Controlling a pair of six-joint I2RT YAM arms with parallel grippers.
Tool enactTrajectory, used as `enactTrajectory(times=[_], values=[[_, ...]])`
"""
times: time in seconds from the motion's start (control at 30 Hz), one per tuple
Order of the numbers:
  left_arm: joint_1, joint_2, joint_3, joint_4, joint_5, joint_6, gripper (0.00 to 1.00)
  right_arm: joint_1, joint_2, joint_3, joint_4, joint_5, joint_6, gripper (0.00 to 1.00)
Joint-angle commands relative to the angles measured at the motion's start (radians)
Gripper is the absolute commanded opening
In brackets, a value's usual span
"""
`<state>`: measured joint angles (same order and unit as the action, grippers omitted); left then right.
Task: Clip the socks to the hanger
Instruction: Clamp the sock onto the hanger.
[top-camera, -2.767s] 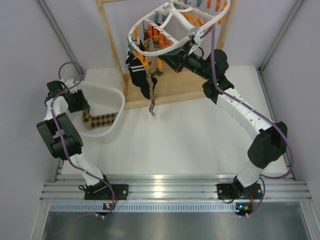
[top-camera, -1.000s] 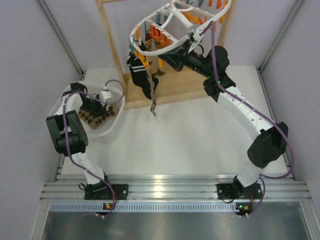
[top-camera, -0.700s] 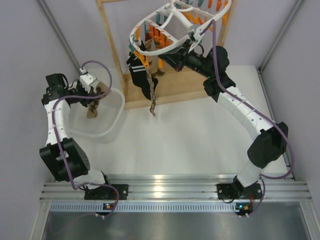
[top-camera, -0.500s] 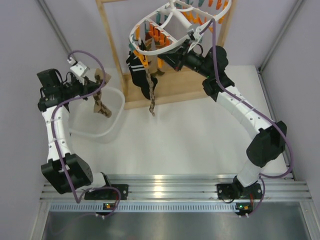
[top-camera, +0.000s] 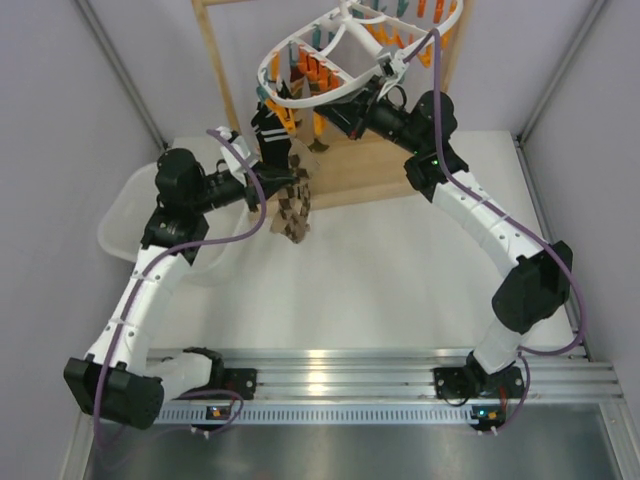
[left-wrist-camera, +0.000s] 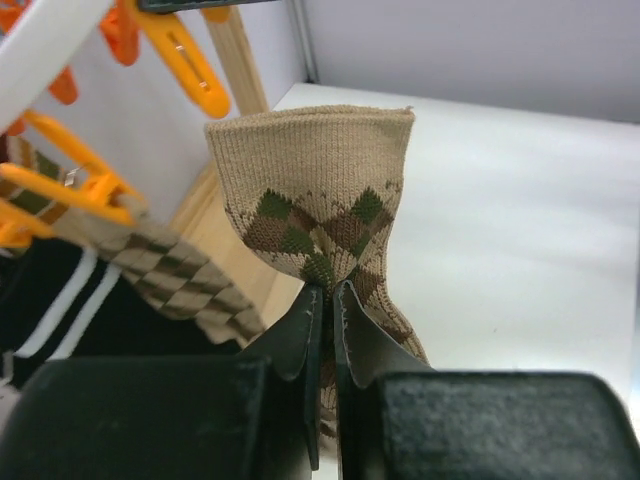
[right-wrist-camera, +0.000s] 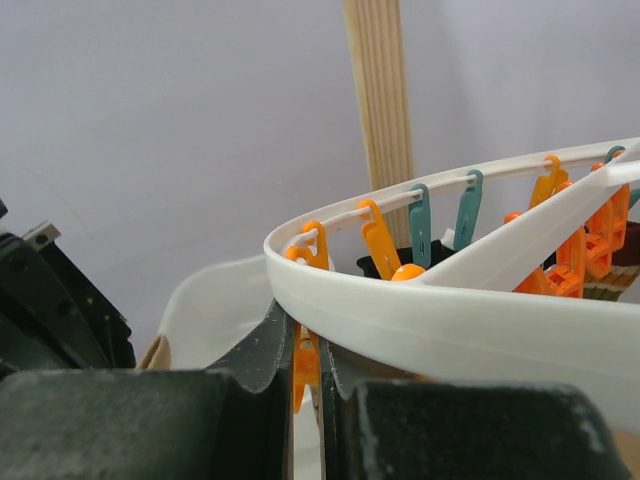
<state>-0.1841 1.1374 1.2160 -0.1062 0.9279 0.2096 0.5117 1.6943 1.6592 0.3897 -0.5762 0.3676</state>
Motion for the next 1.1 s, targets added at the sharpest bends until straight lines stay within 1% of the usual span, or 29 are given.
enactTrajectory(times=[0.0,0.03,0.1,0.2,0.23,0.27,0.37,0.6,1.07], values=[[-0.096,0.008,-0.053,0.29,-0.127,-0.197,0.0,-0.022,0.002,0.06,0.08,0.096,0.054,0.0],[-0.118,0.012,-0.064,0.318,-0.167,-0.235,0.0,-0.022,0.002,0.057,0.081,0.098,0.071,0.0],[-0.184,0.021,-0.096,0.345,-0.23,-0.242,0.0,-0.022,-0.004,0.048,0.086,0.108,0.08,0.0],[-0.239,0.041,-0.13,0.391,-0.343,-0.242,0.0,-0.022,-0.016,0.037,0.087,0.124,0.1,0.0],[-0.245,0.05,-0.136,0.413,-0.366,-0.259,0.0,-0.022,-0.019,0.034,0.087,0.125,0.103,0.0],[-0.247,0.059,-0.141,0.419,-0.418,-0.268,0.0,-0.022,-0.024,0.031,0.089,0.131,0.106,0.0],[-0.256,0.084,-0.151,0.463,-0.464,-0.251,0.0,-0.021,-0.036,0.014,0.089,0.139,0.122,0.0],[-0.259,0.12,-0.153,0.522,-0.511,-0.248,0.0,-0.022,-0.044,-0.001,0.092,0.144,0.149,0.0],[-0.258,0.139,-0.138,0.559,-0.532,-0.26,0.0,-0.022,-0.042,-0.001,0.083,0.122,0.151,0.0]])
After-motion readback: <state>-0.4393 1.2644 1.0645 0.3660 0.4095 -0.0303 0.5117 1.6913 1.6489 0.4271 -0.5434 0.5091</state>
